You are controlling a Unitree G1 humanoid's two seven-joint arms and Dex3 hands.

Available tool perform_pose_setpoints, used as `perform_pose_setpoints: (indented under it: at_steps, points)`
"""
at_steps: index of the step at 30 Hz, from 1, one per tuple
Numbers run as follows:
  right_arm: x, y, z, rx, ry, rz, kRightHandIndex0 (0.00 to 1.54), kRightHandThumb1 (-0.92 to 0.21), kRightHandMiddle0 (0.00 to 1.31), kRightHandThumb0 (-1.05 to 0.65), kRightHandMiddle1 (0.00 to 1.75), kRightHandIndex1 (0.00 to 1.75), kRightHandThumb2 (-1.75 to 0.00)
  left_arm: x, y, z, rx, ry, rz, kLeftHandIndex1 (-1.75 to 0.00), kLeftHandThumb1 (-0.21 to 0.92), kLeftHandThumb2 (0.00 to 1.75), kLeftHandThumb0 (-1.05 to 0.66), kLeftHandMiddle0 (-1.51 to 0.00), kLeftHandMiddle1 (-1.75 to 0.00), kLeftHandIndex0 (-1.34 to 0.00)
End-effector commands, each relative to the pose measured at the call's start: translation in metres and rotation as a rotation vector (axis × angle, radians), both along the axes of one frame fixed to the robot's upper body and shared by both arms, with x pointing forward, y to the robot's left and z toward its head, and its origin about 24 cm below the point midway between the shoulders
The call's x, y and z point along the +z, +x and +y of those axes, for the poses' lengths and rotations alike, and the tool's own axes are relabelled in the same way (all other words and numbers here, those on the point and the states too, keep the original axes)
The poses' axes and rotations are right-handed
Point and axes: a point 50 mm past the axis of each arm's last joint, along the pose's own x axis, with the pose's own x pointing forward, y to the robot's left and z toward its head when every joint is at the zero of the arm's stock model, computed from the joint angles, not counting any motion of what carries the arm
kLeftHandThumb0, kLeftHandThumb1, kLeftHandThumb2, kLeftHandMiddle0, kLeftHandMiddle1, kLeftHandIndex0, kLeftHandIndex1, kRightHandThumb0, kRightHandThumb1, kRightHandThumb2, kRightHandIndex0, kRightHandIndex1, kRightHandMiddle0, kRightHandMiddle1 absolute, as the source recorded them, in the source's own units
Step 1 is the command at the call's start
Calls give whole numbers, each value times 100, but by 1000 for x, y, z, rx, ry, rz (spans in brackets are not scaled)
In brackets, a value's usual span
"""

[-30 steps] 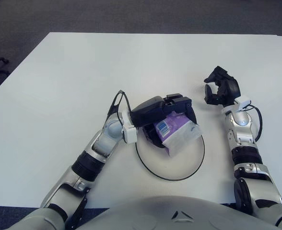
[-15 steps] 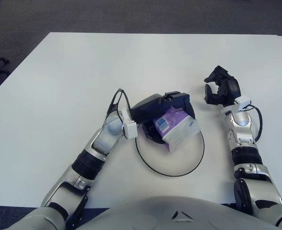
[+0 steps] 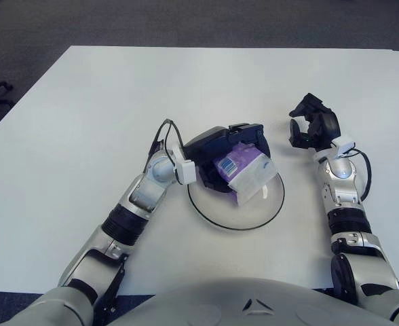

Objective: Put the tissue paper into the plate.

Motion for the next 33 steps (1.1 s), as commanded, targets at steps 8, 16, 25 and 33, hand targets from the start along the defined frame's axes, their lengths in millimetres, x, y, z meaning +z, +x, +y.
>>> perform_pose_setpoints:
  at_steps: [8, 16, 25, 33]
  points:
    - [-73, -42, 3, -43, 76, 256, 132, -39, 55, -46, 175, 175, -122, -24, 12, 12, 65, 170, 1, -175, 7, 158, 0, -82, -167, -57]
    - [-74, -42, 3, -43, 77, 264, 132, -39, 55, -46, 175, 175, -122, -24, 14, 15, 29, 174, 23, -175, 9, 156, 0, -81, -166, -56]
    - [-74, -42, 3, -49, 75, 264, 131, -40, 55, -46, 175, 175, -122, -4, 11, 22, -94, 327, -79, -146, 34, 120, -1, -60, -174, -56]
    - [-74, -42, 3, -52, 69, 263, 131, -39, 56, -46, 175, 175, -123, 15, 10, 31, -152, 345, -137, -134, 69, 60, -64, -22, -136, -10]
